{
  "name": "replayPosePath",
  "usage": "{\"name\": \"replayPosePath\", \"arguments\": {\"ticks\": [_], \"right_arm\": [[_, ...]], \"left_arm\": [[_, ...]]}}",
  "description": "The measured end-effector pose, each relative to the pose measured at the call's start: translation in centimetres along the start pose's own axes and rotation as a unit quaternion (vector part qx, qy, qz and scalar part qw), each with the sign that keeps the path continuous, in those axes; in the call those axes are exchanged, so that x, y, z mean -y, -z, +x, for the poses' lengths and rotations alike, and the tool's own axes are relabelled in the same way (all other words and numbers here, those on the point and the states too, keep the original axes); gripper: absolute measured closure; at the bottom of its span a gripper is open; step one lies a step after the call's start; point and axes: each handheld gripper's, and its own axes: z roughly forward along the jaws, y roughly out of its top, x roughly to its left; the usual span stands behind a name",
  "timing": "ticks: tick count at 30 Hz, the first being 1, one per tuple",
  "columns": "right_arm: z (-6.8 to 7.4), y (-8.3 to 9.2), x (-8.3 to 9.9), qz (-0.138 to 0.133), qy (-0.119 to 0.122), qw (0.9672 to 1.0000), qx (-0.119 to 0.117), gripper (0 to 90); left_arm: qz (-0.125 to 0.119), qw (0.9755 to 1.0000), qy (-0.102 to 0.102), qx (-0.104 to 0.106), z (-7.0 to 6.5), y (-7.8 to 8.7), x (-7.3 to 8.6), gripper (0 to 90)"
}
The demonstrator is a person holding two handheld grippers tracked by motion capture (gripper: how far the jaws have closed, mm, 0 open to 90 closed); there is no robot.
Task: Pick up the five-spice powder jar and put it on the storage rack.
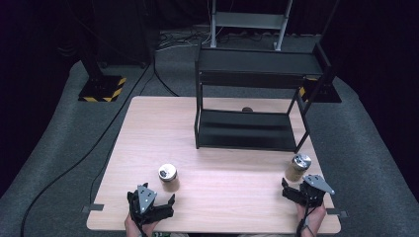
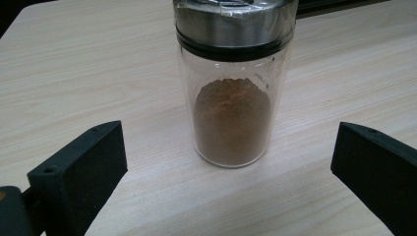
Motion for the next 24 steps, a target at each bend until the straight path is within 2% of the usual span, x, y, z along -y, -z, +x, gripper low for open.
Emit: {"name": "replayPosePath", "arguments": {"ticks": [4,10,13,24], "right_arm": [[0.0,0.0,0.0,-0.001,-0.001,1.0000,0.000,0.1],[0.1,0.0,0.0,0.000,0.001,1.0000,0.001,0.1],[0.0,0.0,0.0,-0.001,0.000,1.0000,0.000,0.1],[0.0,0.0,0.0,-0.001,0.001,1.0000,-0.001,0.1]], "left_arm": [[0.007,0.9999,-0.007,0.002,0.1,-0.4,-0.4,0.0],[0.005,1.0000,-0.002,0.004,0.2,-1.0,-0.8,0.0],[0.006,0.9999,-0.008,0.005,0.2,-1.3,-1.1,0.0],[0.011,0.9999,-0.010,0.008,0.2,-2.7,-1.6,0.0]]}}
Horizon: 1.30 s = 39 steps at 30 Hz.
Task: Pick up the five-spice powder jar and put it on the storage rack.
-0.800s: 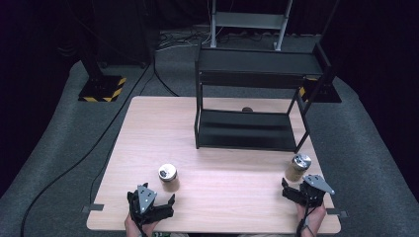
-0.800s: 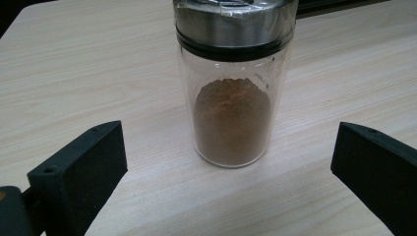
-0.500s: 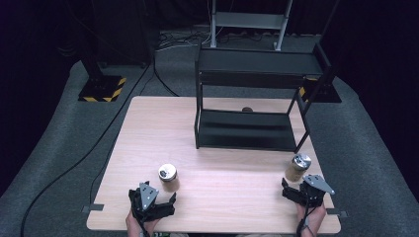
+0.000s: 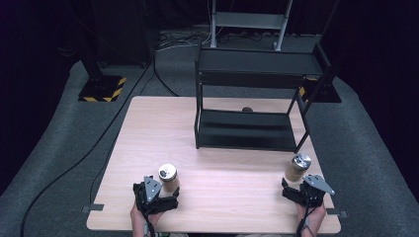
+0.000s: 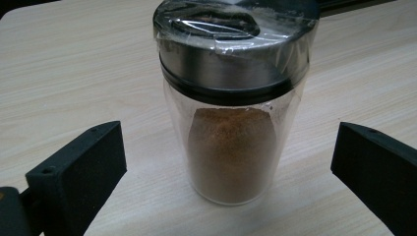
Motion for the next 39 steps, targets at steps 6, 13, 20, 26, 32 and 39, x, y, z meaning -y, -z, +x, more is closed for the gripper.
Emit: {"name": "replayPosePath", "arguments": {"ticks": [6,13,20,26,32,39], "right_arm": [[0.0,0.0,0.0,0.000,0.000,1.0000,0.000,0.1],[0.0,0.0,0.0,0.000,0.001,1.0000,0.000,0.1],[0.0,0.0,0.0,0.000,0.001,1.0000,0.000,0.1],[0.0,0.0,0.0,0.000,0.001,1.0000,0.000,0.1],[0.0,0.0,0.0,0.000,0.001,1.0000,0.000,0.1],[0.0,0.0,0.0,0.000,0.001,1.0000,0.000,0.1]], "left_arm": [[0.004,1.0000,-0.001,0.006,0.1,-0.6,-0.2,0.0],[0.008,0.9999,-0.005,0.009,0.2,-1.3,-0.6,0.0],[0.008,0.9999,0.000,0.008,0.1,-1.8,-0.7,0.1],[0.006,0.9999,0.010,0.013,0.3,-2.2,-0.5,5.9],[0.008,0.9997,0.018,0.016,0.5,-2.6,-0.3,13.9],[0.010,0.9997,0.018,0.016,0.5,-2.8,-0.2,22.0]]}}
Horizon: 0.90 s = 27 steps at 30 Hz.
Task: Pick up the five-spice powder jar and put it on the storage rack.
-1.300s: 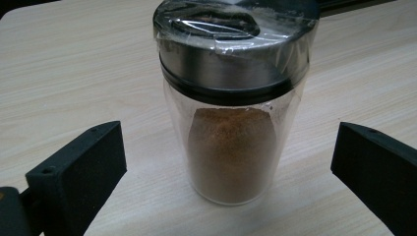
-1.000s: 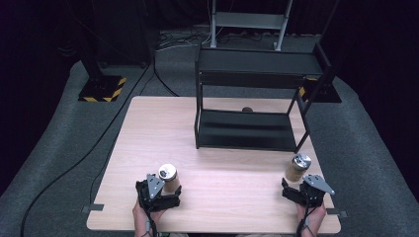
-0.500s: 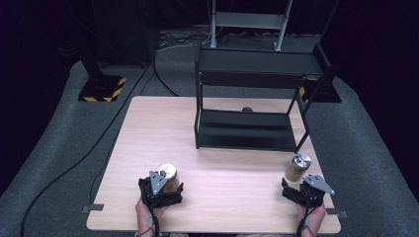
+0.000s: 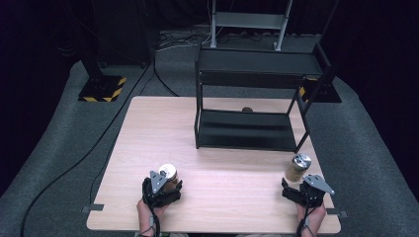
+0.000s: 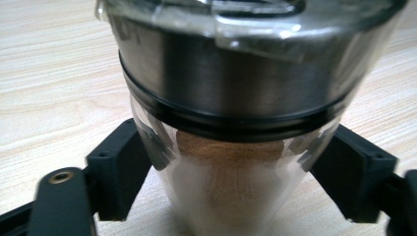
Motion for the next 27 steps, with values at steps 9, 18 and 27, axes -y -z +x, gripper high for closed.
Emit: {"name": "replayPosePath", "arguments": {"ticks": [9,18,27], "right_arm": [[0.00,-0.02,-0.03,0.001,0.000,1.0000,0.000,0.1],[0.02,-0.05,-0.08,0.002,0.002,1.0000,-0.001,0.1],[-0.02,-0.02,-0.03,0.001,0.001,1.0000,-0.001,0.2]], "left_arm": [[-0.003,1.0000,-0.001,-0.002,-0.10,-0.04,0.18,28.3],[-0.007,1.0000,0.004,-0.002,-0.01,-0.03,0.32,30.7],[-0.002,1.0000,0.004,-0.001,0.03,-0.03,0.08,30.9]]}}
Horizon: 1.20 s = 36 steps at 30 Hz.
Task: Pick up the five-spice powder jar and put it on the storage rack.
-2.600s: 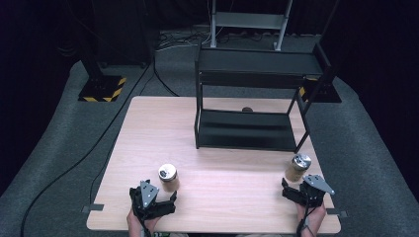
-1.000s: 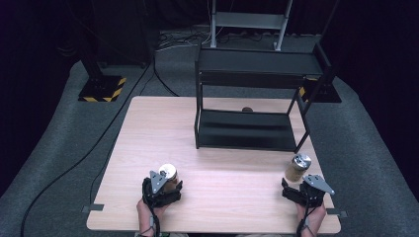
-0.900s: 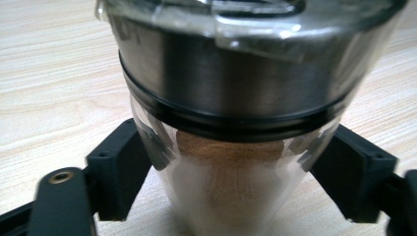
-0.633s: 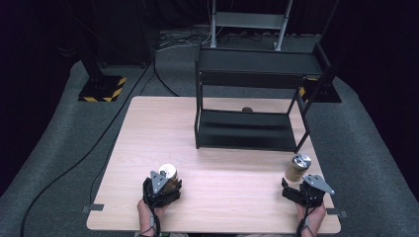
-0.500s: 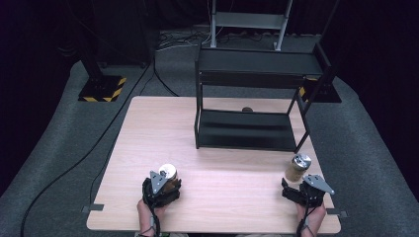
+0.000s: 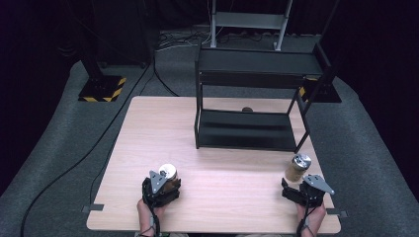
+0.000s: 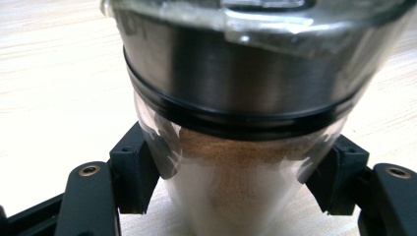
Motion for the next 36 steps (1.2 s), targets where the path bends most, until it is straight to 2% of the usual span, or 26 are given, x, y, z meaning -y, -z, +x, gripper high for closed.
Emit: {"name": "replayPosePath", "arguments": {"ticks": [8,16,28,36], "right_arm": [[-0.03,0.05,0.07,-0.002,0.001,1.0000,-0.001,0.1],[-0.08,0.07,0.15,-0.004,0.001,1.0000,-0.002,0.1],[-0.05,0.11,0.19,-0.005,0.000,1.0000,-0.001,0.1],[-0.05,0.10,0.18,-0.005,0.000,1.0000,-0.001,0.2]], "left_arm": [[0.000,1.0000,0.004,0.001,0.06,0.05,-0.02,31.2],[-0.007,1.0000,-0.005,0.003,-0.06,0.24,0.15,31.4],[-0.005,0.9999,-0.008,0.011,0.07,0.43,-0.03,31.4],[-0.004,0.9997,-0.019,0.017,-0.10,0.53,-0.39,31.4]]}}
